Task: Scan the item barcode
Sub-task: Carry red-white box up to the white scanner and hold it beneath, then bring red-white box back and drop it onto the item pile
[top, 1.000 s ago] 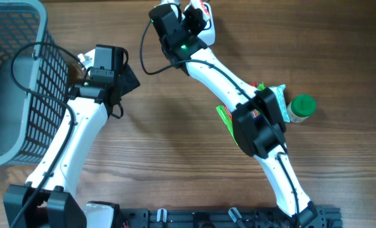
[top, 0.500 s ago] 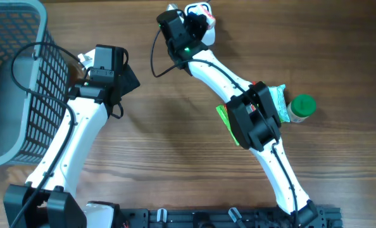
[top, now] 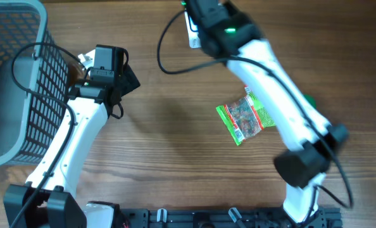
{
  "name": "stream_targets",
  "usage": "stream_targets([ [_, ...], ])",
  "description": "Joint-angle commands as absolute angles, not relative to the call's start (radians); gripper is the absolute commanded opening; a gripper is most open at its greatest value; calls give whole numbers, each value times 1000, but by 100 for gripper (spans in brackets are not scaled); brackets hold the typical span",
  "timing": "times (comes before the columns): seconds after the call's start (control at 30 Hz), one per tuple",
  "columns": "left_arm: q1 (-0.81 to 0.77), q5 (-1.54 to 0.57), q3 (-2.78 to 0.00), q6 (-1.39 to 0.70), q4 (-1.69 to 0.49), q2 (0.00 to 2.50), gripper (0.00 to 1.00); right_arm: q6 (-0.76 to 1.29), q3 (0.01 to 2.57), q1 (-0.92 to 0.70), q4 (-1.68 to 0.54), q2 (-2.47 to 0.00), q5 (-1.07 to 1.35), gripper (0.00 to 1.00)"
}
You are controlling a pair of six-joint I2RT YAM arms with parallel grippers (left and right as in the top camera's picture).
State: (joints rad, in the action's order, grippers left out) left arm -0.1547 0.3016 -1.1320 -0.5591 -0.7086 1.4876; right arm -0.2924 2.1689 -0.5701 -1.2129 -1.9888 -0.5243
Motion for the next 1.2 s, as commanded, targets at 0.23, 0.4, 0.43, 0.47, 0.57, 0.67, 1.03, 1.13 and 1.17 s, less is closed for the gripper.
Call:
stream_targets([
  [0.23,-150,304,-1130,-558,-707,1488,100,52,1801,-441,-1371,-2007,175,11],
  [0.4,-150,304,-1130,-558,-707,1488,100,130,1617,-438,-1137,-2007,116,54],
  [0.43,-150,304,-1130,-558,-707,1488,100,142,1615,-438,-1129,-2006,90,56],
  [0.47,-150,304,-1130,-558,-707,1488,100,141,1615,-438,-1124,-2006,83,57],
  [0.57,-150,304,-1130,-558,-707,1488,100,137,1634,-427,-1126,-1962,81,59],
  [0.67,-150,304,-1130,-558,-707,1488,100,139,1644,-390,-1115,-1874,75,62],
  [1.03,-150,304,-1130,-558,-707,1488,100,133,1643,-212,-1119,-1747,75,100],
  [1.13,-150,304,-1130,-558,-707,1488,100,133,1643,-212,-1060,-1747,75,100],
  [1.17,-150,304,-1130,-558,-707,1488,100,133,1643,-212,-1043,-1747,75,100],
])
